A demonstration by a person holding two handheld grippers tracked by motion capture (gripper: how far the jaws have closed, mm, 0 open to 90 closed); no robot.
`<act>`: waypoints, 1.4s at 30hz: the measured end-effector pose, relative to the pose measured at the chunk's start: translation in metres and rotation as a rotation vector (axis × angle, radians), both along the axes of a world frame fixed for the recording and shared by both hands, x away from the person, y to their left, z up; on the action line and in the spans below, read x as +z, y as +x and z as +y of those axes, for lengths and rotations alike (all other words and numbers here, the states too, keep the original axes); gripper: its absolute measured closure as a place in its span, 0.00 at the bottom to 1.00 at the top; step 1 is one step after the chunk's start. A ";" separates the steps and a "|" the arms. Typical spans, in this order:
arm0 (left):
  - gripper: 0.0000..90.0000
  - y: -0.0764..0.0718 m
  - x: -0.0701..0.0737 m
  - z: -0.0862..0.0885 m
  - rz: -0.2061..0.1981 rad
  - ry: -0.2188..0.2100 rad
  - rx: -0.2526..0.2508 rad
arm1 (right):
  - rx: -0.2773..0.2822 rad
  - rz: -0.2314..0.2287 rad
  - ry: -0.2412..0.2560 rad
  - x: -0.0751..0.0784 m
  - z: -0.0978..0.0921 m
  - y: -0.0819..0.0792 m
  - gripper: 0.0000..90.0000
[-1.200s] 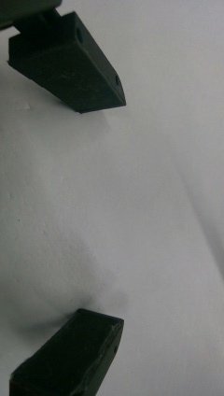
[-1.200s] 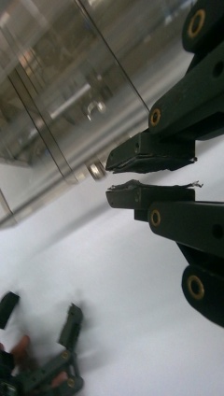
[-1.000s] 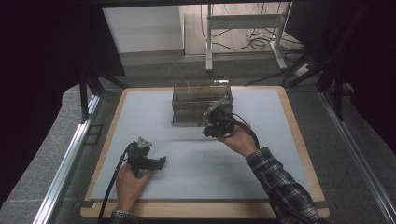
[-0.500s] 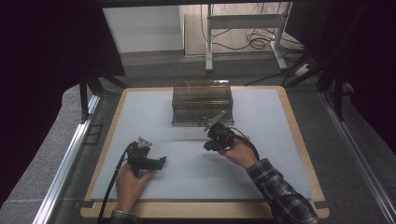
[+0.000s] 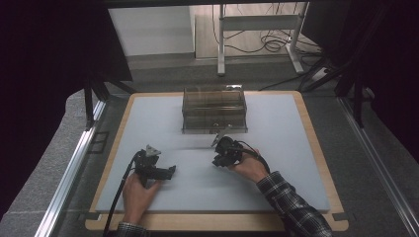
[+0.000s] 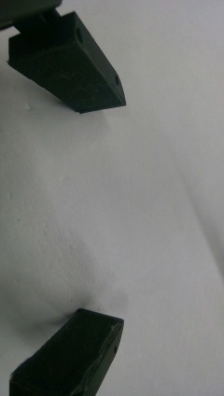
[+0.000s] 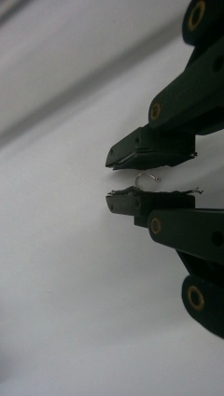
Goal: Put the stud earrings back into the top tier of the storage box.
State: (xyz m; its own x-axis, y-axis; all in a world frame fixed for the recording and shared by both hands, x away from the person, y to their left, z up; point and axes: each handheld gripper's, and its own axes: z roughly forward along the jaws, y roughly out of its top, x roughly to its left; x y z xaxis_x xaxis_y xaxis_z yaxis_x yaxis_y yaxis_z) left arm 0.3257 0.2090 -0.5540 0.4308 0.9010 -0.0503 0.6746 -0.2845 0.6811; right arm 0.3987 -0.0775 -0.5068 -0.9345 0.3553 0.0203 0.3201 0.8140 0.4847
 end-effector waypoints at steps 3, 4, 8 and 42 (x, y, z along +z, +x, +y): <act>0.00 0.000 0.000 0.000 0.000 0.000 0.000 | 0.007 -0.008 -0.017 -0.002 0.002 -0.001 0.83; 0.00 0.000 0.000 0.000 0.000 0.000 0.000 | 0.006 -0.006 -0.017 -0.003 0.002 -0.001 0.83; 0.00 0.000 0.000 0.000 0.000 0.000 0.000 | 0.017 -0.025 -0.031 -0.004 0.005 -0.001 0.87; 0.00 0.000 0.000 0.000 0.000 0.000 -0.001 | -0.010 0.006 -0.014 0.011 0.004 0.006 0.98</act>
State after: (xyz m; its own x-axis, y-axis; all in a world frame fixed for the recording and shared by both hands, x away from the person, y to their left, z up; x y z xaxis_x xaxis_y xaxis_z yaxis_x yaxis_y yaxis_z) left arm 0.3257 0.2091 -0.5539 0.4313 0.9008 -0.0501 0.6748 -0.2853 0.6806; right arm 0.4046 -0.0732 -0.4956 -0.9308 0.3650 0.0212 0.3313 0.8173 0.4715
